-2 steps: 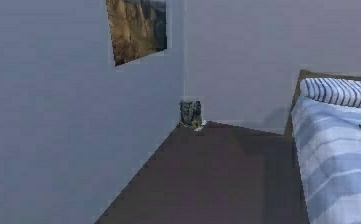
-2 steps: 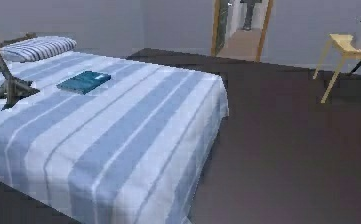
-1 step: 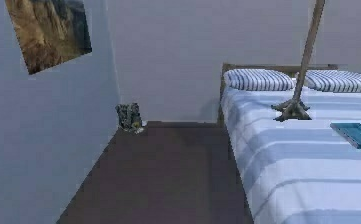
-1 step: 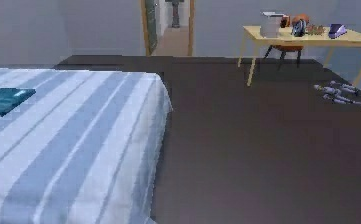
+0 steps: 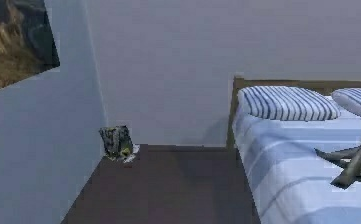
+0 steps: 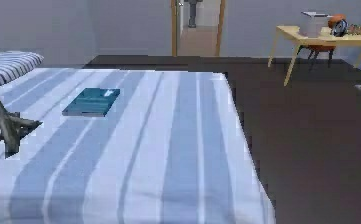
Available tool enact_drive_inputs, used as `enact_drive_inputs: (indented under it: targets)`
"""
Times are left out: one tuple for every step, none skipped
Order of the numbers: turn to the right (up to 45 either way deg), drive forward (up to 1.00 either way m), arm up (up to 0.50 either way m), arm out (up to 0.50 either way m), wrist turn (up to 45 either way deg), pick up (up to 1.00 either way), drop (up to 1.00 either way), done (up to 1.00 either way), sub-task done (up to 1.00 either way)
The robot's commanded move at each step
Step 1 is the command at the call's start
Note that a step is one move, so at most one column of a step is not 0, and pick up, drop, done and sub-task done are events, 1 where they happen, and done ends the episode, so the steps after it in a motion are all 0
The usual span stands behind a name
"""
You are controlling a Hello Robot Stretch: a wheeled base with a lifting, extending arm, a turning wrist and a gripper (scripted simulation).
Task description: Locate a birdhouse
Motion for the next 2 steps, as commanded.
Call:
enact_drive_inputs:
  targets:
    - [45.0,0.0,0.0,0.0,0.0,0.0,0.0,0.0,0.0]
    - [0.0,0.0,0.0,0.0,0.0,0.0,0.0,1.0,0.0]
